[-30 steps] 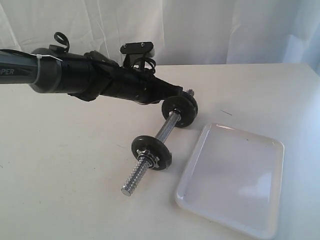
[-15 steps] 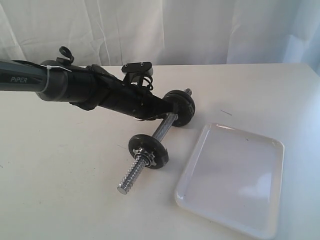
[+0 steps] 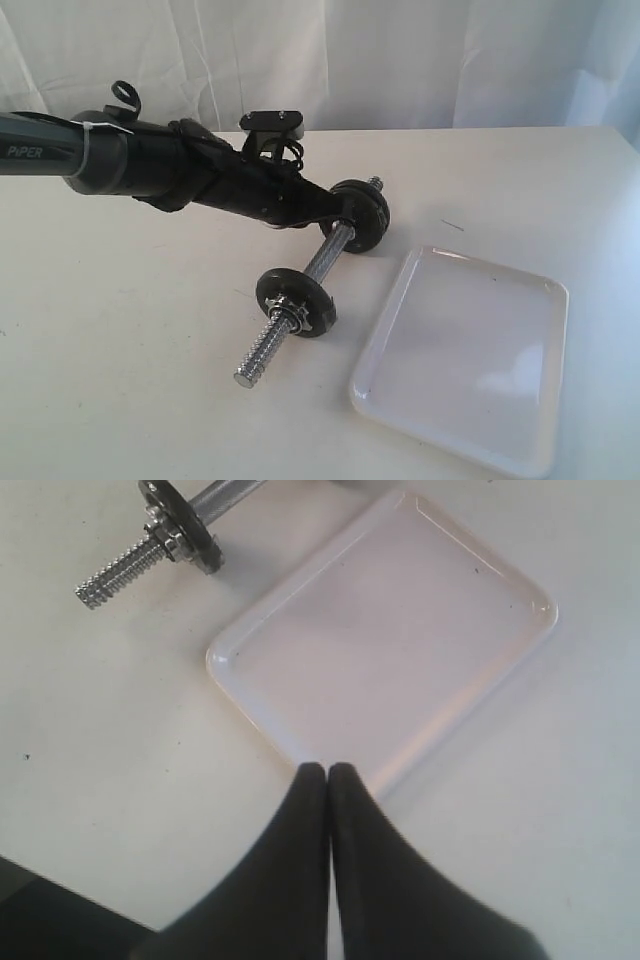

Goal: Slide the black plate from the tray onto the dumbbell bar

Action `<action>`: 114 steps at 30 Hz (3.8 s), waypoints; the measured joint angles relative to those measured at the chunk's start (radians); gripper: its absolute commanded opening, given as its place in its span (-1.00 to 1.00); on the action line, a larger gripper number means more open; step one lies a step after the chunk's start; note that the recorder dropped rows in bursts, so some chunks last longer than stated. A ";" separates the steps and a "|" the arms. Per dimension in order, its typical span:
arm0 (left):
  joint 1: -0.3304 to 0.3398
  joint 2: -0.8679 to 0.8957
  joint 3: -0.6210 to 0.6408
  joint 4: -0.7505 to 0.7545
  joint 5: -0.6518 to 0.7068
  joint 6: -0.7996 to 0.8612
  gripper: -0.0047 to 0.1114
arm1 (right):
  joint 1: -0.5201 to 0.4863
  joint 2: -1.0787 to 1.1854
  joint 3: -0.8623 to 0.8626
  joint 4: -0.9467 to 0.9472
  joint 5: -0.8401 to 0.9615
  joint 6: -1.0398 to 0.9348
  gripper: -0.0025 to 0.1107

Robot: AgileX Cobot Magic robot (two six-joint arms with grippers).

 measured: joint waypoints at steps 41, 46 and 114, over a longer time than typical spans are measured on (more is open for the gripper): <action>0.021 0.038 0.022 0.045 0.103 -0.022 -0.92 | 0.000 0.000 0.000 -0.004 0.002 -0.011 -0.96; 0.021 0.038 0.022 0.045 0.130 -0.022 -0.92 | 0.000 0.000 0.000 -0.004 0.002 -0.015 -0.96; 0.037 0.038 0.022 0.152 0.059 -0.022 -0.92 | 0.000 0.000 0.000 -0.004 0.002 -0.015 -0.96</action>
